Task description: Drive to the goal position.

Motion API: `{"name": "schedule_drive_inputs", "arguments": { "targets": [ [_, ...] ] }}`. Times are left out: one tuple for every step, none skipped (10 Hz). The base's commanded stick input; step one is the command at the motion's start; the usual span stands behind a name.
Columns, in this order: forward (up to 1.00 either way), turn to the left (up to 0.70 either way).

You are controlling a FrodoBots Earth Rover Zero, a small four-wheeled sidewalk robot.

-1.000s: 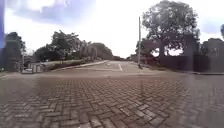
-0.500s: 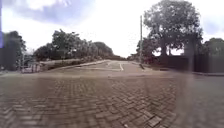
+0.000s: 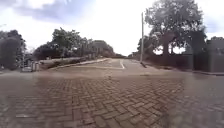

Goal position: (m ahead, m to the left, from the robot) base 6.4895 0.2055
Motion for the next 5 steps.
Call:
{"name": "schedule_drive_inputs", "arguments": {
  "targets": [
    [0.7,-0.1],
    [0.7,0.0],
    [0.7,0.0],
    [0.7,0.0],
    [0.7,0.0]
  ]
}}
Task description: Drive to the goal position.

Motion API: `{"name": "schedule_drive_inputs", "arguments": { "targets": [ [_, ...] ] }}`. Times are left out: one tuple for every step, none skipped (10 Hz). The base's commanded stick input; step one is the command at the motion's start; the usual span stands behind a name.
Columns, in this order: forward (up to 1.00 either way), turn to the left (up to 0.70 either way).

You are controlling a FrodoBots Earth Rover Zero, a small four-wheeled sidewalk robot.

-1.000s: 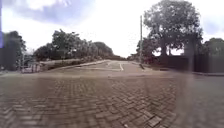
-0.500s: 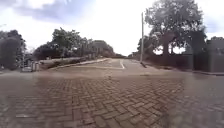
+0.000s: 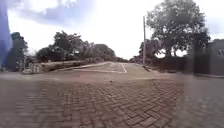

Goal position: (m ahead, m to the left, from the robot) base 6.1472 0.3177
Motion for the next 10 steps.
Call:
{"name": "schedule_drive_inputs", "arguments": {
  "targets": [
    [0.7,0.0],
    [0.7,0.0],
    [0.7,0.0],
    [0.7,0.0],
    [0.7,0.0],
    [0.7,0.0],
    [0.7,0.0],
    [0.7,-0.18],
    [0.7,-0.27],
    [0.7,-0.27]
  ]
}}
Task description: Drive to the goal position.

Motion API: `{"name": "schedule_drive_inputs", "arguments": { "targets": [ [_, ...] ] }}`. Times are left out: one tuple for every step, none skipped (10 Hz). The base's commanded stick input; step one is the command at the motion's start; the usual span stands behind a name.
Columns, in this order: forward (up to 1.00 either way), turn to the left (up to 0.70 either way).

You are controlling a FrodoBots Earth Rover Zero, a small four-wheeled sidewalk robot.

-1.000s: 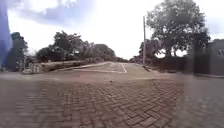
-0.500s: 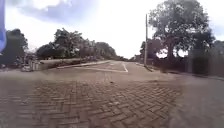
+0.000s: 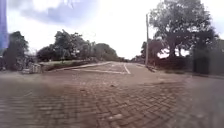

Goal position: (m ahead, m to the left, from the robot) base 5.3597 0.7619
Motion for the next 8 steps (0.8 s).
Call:
{"name": "schedule_drive_inputs", "arguments": {
  "targets": [
    [0.7,-0.27],
    [0.7,-0.25],
    [0.7,-0.12],
    [0.7,0.0],
    [0.7,0.0],
    [0.7,0.0],
    [0.7,0.0],
    [0.7,0.0]
  ]
}}
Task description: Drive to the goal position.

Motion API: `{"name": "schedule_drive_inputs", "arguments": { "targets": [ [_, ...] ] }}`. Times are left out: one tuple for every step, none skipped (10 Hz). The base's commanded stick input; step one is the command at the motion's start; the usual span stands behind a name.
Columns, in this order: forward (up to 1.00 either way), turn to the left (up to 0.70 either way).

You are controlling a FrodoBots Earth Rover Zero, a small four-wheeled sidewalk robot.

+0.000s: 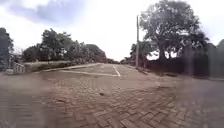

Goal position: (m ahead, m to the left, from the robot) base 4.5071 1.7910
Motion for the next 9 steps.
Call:
{"name": "schedule_drive_inputs", "arguments": {
  "targets": [
    [0.7,0.0],
    [0.7,0.0],
    [0.7,0.0],
    [0.7,0.0],
    [0.7,0.0],
    [0.7,0.0],
    [0.7,0.0],
    [0.7,0.0],
    [0.7,0.0]
  ]
}}
